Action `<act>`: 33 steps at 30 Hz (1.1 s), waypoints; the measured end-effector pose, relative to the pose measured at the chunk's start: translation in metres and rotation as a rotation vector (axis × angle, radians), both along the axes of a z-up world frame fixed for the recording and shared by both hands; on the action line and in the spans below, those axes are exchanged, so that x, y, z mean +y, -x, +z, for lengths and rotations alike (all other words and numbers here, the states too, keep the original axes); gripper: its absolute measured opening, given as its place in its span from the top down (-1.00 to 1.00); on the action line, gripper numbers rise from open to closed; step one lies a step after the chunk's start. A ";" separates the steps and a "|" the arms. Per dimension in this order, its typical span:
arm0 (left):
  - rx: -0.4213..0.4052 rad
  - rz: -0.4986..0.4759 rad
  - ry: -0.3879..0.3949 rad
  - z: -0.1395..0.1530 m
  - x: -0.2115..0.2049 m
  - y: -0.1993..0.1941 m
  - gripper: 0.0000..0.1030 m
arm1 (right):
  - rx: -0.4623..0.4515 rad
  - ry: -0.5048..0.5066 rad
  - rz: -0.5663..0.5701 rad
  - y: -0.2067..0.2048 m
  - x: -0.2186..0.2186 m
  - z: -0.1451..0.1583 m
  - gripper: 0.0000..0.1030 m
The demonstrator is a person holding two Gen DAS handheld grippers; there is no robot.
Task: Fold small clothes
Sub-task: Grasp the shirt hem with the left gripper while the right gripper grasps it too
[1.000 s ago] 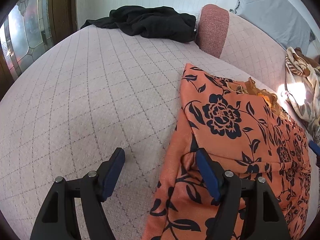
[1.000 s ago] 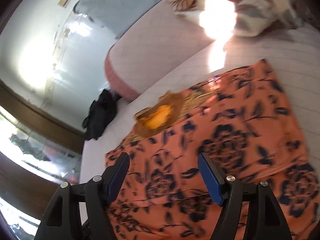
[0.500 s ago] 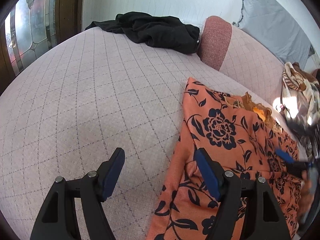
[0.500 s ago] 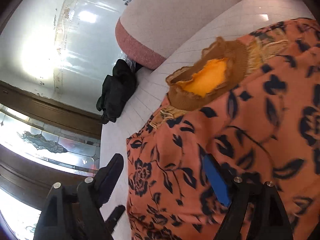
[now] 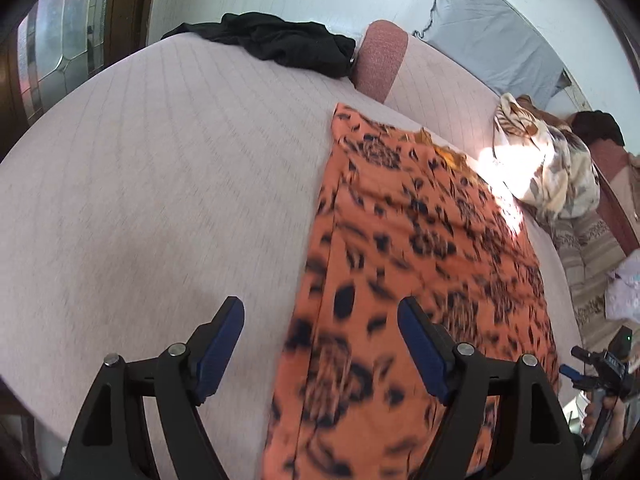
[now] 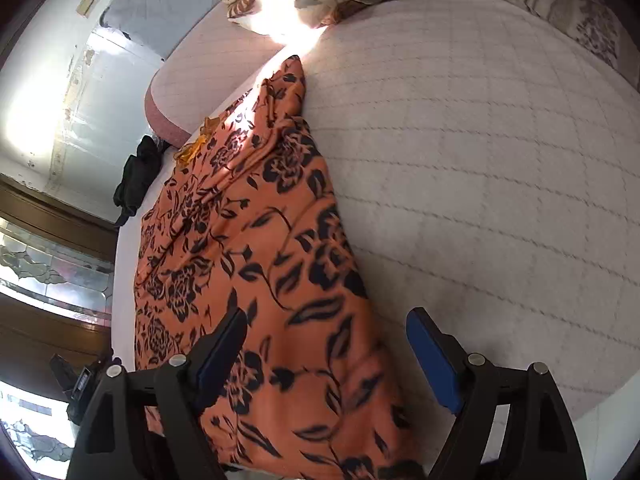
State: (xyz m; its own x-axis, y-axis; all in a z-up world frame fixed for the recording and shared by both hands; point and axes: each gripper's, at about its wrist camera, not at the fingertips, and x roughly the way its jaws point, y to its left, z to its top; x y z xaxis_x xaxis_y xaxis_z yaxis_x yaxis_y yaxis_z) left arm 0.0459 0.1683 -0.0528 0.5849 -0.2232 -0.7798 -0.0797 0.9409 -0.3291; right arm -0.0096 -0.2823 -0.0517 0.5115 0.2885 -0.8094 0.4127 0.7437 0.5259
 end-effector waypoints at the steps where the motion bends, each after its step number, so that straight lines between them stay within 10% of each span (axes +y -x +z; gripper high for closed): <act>1: 0.022 0.000 -0.001 -0.004 0.001 0.014 -0.58 | 0.004 -0.023 0.005 0.010 -0.005 -0.003 -0.64; 8: 0.135 -0.004 0.040 -0.033 -0.002 0.058 -0.58 | -0.012 -0.195 0.083 0.031 -0.002 -0.017 -0.64; 21: 0.143 -0.031 -0.026 -0.040 -0.014 0.058 -0.55 | 0.023 -0.119 0.152 0.041 0.028 -0.020 -0.33; 26: 0.172 -0.042 -0.075 -0.038 -0.015 0.062 -0.11 | 0.028 -0.134 0.146 0.043 0.028 -0.020 -0.32; 33: 0.182 -0.071 -0.133 -0.043 -0.024 0.065 -0.22 | 0.057 -0.132 0.143 0.042 0.031 -0.023 -0.33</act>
State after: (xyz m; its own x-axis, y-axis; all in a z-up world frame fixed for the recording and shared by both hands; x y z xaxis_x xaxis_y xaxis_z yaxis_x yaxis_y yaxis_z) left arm -0.0190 0.1442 -0.0954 0.4186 -0.1471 -0.8962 -0.0583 0.9804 -0.1881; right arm -0.0515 -0.2512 -0.0751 0.4125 0.4602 -0.7862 0.3394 0.7233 0.6014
